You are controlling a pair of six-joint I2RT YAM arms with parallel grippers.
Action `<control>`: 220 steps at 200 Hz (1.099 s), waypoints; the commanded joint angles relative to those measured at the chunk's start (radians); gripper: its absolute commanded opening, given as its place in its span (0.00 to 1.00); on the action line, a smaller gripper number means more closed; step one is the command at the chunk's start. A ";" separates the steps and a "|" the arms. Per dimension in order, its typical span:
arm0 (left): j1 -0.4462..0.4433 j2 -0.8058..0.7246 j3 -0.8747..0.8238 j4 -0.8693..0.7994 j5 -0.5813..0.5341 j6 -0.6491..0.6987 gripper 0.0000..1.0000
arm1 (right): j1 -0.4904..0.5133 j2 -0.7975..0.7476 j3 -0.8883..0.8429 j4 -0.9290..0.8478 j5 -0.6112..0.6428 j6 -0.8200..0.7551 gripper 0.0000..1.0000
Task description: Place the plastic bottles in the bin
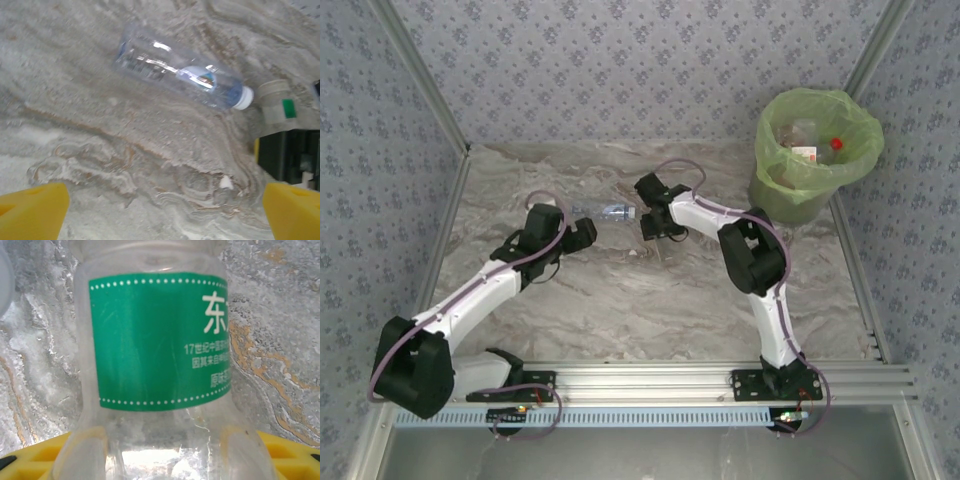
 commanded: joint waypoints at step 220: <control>-0.002 0.148 0.325 -0.273 0.278 0.055 0.99 | 0.008 -0.618 -0.410 0.550 0.168 -0.051 0.00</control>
